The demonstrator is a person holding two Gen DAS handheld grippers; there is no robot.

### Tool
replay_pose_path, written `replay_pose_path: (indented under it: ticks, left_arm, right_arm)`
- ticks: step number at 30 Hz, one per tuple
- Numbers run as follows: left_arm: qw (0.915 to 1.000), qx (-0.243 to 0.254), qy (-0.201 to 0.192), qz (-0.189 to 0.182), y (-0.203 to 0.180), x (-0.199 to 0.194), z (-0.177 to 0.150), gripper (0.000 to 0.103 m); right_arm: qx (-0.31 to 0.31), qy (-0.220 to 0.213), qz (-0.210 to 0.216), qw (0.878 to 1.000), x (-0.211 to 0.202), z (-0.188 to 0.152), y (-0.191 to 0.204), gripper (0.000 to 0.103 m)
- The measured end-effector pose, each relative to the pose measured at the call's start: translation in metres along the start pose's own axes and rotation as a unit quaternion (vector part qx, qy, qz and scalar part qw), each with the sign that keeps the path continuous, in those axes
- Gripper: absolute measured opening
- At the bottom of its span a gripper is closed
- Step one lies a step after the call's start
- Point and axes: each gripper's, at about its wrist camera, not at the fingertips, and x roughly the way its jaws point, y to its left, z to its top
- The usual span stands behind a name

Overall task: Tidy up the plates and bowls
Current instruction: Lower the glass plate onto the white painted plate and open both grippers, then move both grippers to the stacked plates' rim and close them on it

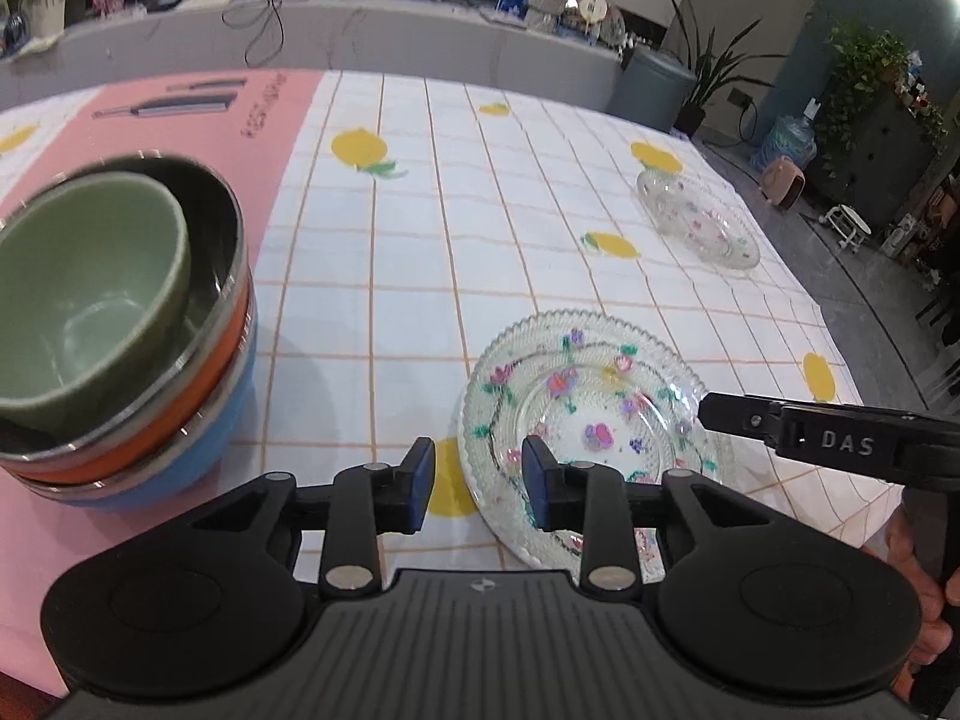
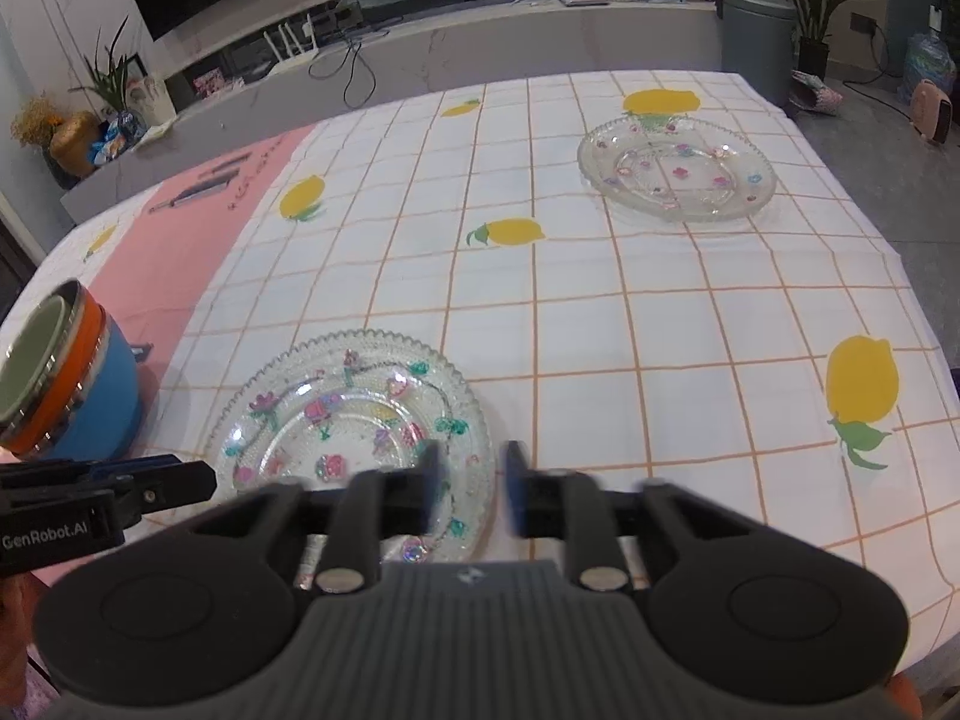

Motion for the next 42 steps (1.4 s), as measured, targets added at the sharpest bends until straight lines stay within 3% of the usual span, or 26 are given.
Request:
replay_pose_path:
  ticks: [7, 11, 18, 24, 31, 35, 40, 42]
  left_arm:
    - [0.9985, 0.028, -0.045, -0.017, -0.016, -0.02, 0.005, 0.048]
    - [0.9962, 0.034, -0.076, -0.025, -0.026, -0.032, 0.01, 0.048]
    - [0.9946, 0.051, -0.08, -0.042, -0.042, -0.036, 0.025, 0.048]
    - [0.9943, 0.067, -0.062, -0.056, -0.06, -0.026, 0.046, 0.053]
    - [0.9923, 0.06, -0.032, -0.104, -0.084, -0.009, 0.084, 0.062]
    - [0.9908, 0.054, -0.026, -0.122, -0.097, 0.003, 0.107, 0.069]
    - [0.9894, 0.037, -0.002, -0.14, -0.108, 0.032, 0.132, 0.07]
    - [0.9894, 0.035, 0.003, -0.141, -0.111, 0.045, 0.14, 0.07]
  right_arm:
    - [0.006, -0.023, -0.002, 1.0, -0.018, 0.0, 0.003, 0.042]
    - [0.002, -0.039, -0.011, 0.999, -0.03, -0.004, 0.005, 0.048]
    - [0.026, -0.053, -0.027, 0.998, -0.045, -0.011, -0.007, 0.05]
    - [0.052, -0.064, -0.054, 0.995, -0.05, -0.007, -0.027, 0.051]
    - [0.071, -0.07, -0.085, 0.991, -0.056, 0.017, -0.055, 0.058]
    - [0.089, -0.063, -0.089, 0.99, -0.054, 0.033, -0.074, 0.066]
    - [0.101, -0.054, -0.093, 0.989, -0.044, 0.052, -0.097, 0.077]
    - [0.102, -0.051, -0.096, 0.989, -0.038, 0.061, -0.105, 0.077]
